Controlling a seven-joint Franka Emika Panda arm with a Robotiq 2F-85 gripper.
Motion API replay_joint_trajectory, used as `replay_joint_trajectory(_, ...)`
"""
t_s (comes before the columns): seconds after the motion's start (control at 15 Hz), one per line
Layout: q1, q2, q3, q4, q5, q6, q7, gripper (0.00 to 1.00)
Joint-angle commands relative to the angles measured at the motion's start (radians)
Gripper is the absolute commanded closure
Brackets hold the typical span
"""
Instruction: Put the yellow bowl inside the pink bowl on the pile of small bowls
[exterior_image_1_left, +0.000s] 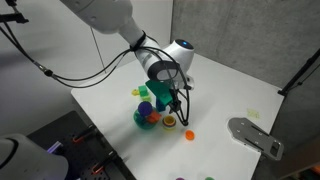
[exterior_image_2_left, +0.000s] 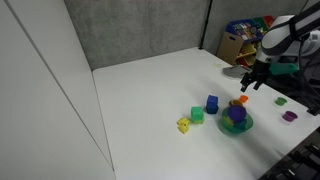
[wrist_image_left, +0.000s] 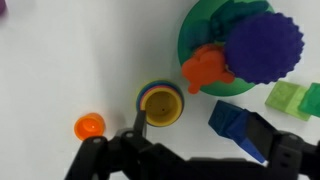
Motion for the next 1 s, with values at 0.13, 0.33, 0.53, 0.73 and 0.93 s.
replay_joint_trajectory(0.13,0.070,-0.246,-0.037,-0.105,-0.096,-0.150,0.080,0.00)
replay_joint_trajectory(0.33,0.097,-0.366,-0.041,-0.142,-0.152,-0.224,0.141,0.00)
replay_joint_trajectory(0.53,0.114,-0.486,-0.032,-0.173,-0.212,-0.293,0.202,0.00)
replay_joint_trajectory(0.73,0.126,-0.585,-0.021,-0.185,-0.240,-0.366,0.234,0.00)
replay_joint_trajectory(0.93,0.132,-0.651,-0.015,-0.191,-0.236,-0.414,0.236,0.00)
